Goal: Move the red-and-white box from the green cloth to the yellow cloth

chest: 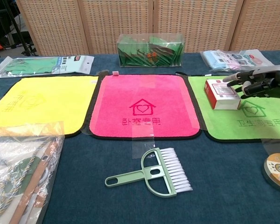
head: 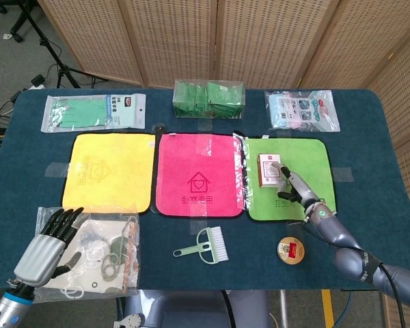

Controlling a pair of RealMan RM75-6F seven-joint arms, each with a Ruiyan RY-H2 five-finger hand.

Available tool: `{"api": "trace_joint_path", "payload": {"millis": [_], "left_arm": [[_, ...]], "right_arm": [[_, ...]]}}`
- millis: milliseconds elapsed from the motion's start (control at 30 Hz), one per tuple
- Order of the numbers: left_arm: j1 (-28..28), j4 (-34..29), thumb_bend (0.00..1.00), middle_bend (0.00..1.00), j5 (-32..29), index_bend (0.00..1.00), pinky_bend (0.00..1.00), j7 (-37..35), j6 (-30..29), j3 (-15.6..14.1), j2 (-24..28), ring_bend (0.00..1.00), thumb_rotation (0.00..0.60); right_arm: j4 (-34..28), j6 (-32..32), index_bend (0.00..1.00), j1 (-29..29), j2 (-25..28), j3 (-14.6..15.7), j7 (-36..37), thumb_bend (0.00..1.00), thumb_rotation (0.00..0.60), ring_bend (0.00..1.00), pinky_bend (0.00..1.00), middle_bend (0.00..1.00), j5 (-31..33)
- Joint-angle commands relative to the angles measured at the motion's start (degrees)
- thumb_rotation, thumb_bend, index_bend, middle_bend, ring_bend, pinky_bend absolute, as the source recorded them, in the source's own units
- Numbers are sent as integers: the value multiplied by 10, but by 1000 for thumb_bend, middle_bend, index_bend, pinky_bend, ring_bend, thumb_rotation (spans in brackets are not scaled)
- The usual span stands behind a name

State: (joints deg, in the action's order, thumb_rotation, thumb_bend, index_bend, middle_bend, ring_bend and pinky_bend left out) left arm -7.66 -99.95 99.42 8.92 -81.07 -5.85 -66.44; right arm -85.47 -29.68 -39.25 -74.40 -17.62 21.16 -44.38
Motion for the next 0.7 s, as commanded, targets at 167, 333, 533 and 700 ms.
{"api": "trace_joint_path", "payload": {"millis": [167, 333, 533, 700], "left_arm": [[0, -5, 345, 0, 10, 0, 0, 1, -1, -6, 2, 0, 600], [0, -5, 346, 0, 11, 0, 0, 3, 1, -7, 0, 0, 600], [-2, -4, 345, 0, 8, 0, 0, 4, 7, -8, -1, 0, 600], [-2, -4, 345, 0, 7, 0, 0, 3, 8, -9, -1, 0, 600]], "right_arm": [[-15, -1, 55, -11, -12, 3, -6, 1000, 600, 0, 0, 0, -3], [-23, -4, 55, -18, -21, 6, -9, 1000, 600, 0, 0, 0, -1], [-42, -16, 55, -28, -28, 11, -22, 1000, 600, 0, 0, 0, 8], [-58, -27, 55, -36, -32, 14, -32, 1000, 600, 0, 0, 0, 17]]}}
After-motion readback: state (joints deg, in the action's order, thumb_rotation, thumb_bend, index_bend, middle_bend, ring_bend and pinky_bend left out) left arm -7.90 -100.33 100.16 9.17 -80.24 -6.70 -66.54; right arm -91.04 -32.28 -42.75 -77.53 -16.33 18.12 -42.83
